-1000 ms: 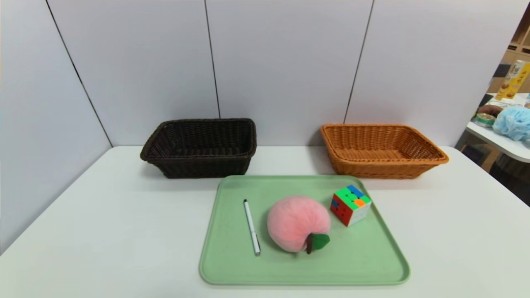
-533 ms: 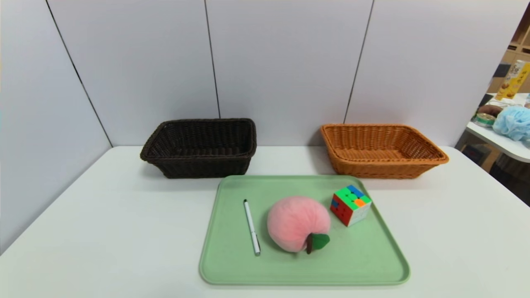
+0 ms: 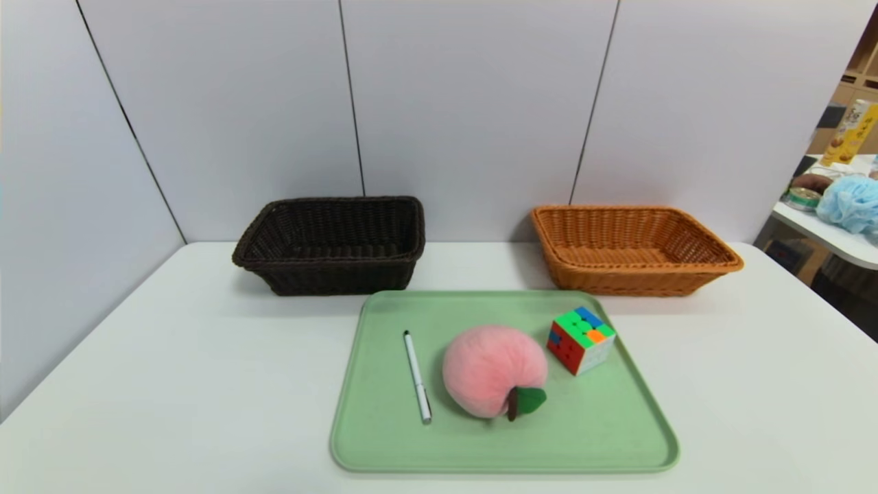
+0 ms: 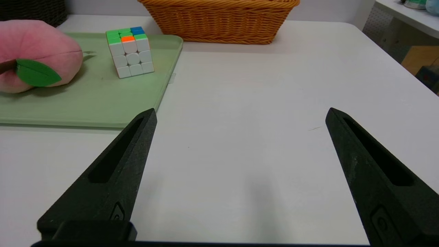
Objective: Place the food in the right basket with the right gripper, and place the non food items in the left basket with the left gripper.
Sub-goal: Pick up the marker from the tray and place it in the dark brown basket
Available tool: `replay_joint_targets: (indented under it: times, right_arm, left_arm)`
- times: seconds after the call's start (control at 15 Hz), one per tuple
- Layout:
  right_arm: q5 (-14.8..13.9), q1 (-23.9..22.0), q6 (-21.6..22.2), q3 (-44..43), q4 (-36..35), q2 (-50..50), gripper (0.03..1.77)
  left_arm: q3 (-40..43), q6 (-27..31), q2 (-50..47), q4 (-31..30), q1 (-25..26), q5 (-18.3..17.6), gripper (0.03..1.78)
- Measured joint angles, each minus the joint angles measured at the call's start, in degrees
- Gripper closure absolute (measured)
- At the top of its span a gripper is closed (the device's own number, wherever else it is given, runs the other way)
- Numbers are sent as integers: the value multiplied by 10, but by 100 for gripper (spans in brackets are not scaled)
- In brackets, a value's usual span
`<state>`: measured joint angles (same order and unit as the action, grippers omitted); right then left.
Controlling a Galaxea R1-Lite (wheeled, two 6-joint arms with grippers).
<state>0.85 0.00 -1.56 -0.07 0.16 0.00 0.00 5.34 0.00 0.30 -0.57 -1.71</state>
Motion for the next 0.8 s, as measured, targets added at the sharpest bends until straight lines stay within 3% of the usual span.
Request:
replay_joint_targets:
  times: [0.53,0.8]
  right_arm:
    - [8,0,-9,-22,12,0,10]
    - [11,0,6,-91,101,1,10]
  left_arm:
    - [-40,-21,5,0,0,-5,12]
    - [-80,-21,29,3,0,-11,12]
